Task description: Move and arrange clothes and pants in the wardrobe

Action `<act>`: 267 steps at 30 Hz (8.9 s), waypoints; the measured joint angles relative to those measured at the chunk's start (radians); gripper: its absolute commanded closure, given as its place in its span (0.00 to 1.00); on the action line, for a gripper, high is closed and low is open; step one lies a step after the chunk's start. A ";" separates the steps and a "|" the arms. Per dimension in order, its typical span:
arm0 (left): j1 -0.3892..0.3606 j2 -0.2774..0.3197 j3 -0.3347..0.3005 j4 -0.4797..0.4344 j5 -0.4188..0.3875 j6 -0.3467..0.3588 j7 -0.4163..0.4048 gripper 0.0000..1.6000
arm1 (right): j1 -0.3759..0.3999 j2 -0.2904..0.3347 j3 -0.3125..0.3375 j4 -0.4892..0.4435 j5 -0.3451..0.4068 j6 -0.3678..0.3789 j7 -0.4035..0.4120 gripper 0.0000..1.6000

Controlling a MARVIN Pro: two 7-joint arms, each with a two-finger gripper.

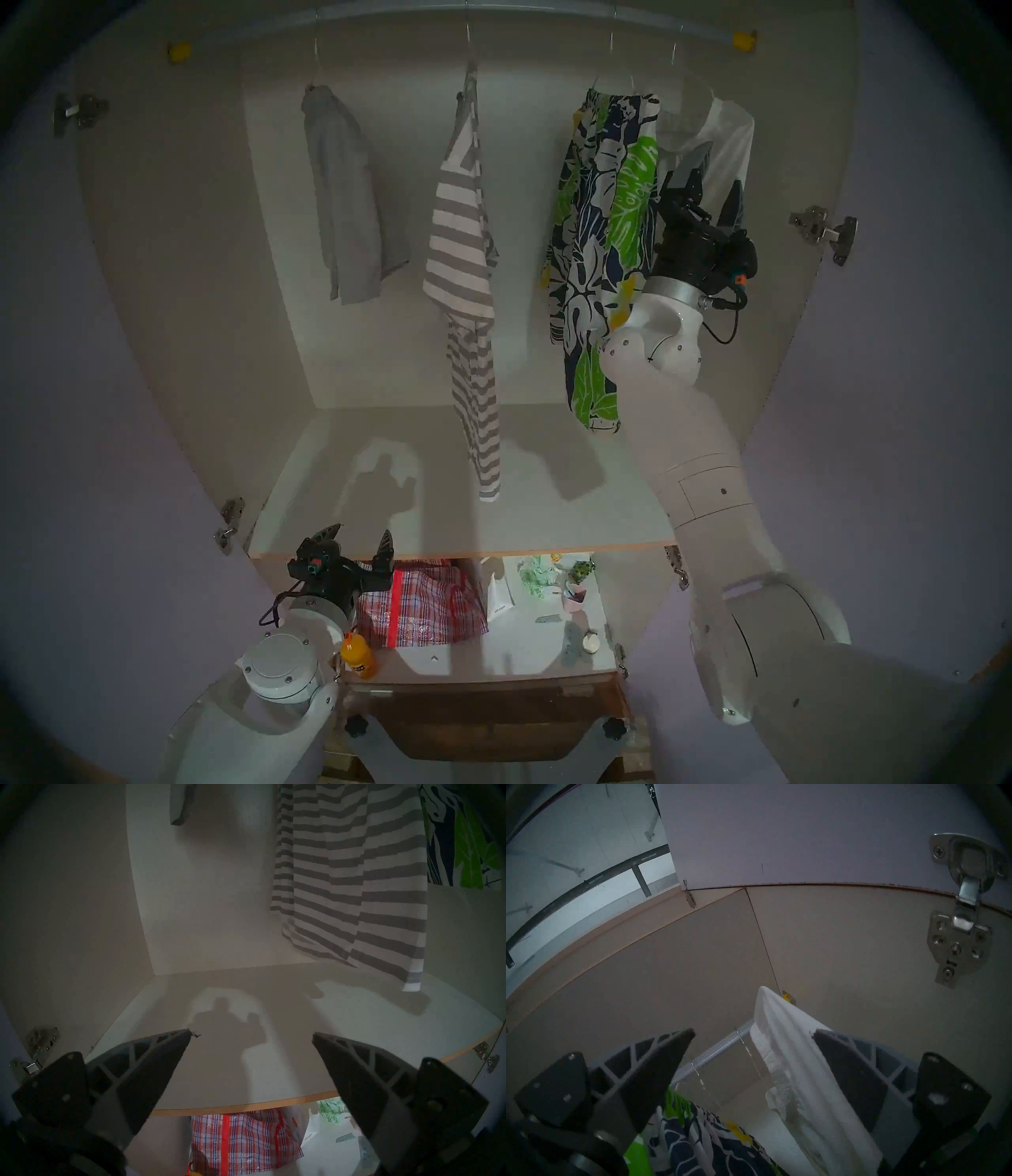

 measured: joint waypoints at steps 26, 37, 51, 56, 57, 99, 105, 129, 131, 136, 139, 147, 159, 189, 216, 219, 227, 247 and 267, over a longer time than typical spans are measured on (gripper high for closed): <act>-0.002 0.008 0.006 0.000 -0.006 -0.002 0.007 0.00 | 0.157 -0.084 0.078 0.113 -0.159 -0.013 -0.243 0.00; -0.003 0.010 0.008 0.000 -0.009 -0.002 0.009 0.00 | 0.197 -0.137 0.129 0.213 -0.189 -0.017 -0.399 0.00; -0.004 0.014 0.011 0.000 -0.011 -0.003 0.013 0.00 | 0.324 -0.135 0.163 0.349 0.108 0.338 -0.375 0.00; -0.004 0.015 0.012 0.000 -0.012 -0.003 0.014 0.00 | 0.329 -0.133 0.195 0.399 0.232 0.393 -0.251 0.00; -0.005 0.015 0.012 0.000 -0.012 -0.003 0.014 0.00 | 0.339 -0.133 0.197 0.424 0.233 0.379 -0.243 0.00; -0.009 0.024 0.022 0.000 -0.021 -0.004 0.024 0.00 | 0.685 -0.115 0.159 1.112 0.269 0.653 0.189 0.00; -0.009 0.025 0.023 0.001 -0.022 -0.004 0.025 0.00 | 0.692 -0.150 0.133 1.110 0.261 0.675 0.258 0.00; -0.011 0.032 0.028 0.000 -0.027 -0.004 0.032 0.00 | 0.495 -0.343 -0.057 0.823 0.213 0.758 0.635 0.00; -0.011 0.033 0.029 0.000 -0.028 -0.004 0.032 0.00 | 0.462 -0.350 -0.092 0.762 0.210 0.768 0.635 0.00; -0.012 0.033 0.029 0.001 -0.029 -0.004 0.033 0.00 | 0.367 -0.370 -0.189 0.589 0.205 0.796 0.628 0.00; -0.013 0.033 0.030 0.001 -0.029 -0.004 0.034 0.00 | 0.320 -0.379 -0.237 0.503 0.205 0.810 0.627 0.00; -0.015 0.034 0.032 0.003 -0.031 -0.004 0.035 0.00 | 0.176 -0.391 -0.384 0.240 0.212 0.859 0.622 0.00; -0.015 0.039 0.034 0.000 -0.033 -0.005 0.037 0.00 | -0.025 -0.222 -0.527 -0.092 0.243 0.864 0.328 0.00; -0.015 0.045 0.038 0.000 -0.037 -0.009 0.042 0.00 | -0.071 0.060 -0.216 -0.096 0.421 1.039 0.499 0.00; -0.016 0.050 0.042 0.000 -0.041 -0.010 0.046 0.00 | 0.067 0.062 -0.140 0.540 0.165 0.524 0.989 0.00; -0.016 0.051 0.042 0.000 -0.042 -0.011 0.047 0.00 | 0.097 0.066 -0.132 0.631 0.148 0.486 0.984 0.00; -0.016 0.051 0.043 -0.001 -0.042 -0.011 0.047 0.00 | 0.066 0.072 -0.104 0.689 0.111 0.340 0.846 0.00; -0.011 0.147 0.044 0.005 -0.111 -0.137 -0.146 0.00 | -0.004 0.080 -0.121 0.650 0.025 0.207 0.664 0.00; -0.083 0.245 -0.024 -0.082 -0.064 -0.097 -0.299 0.00 | -0.016 0.093 -0.117 0.647 0.021 0.225 0.670 0.00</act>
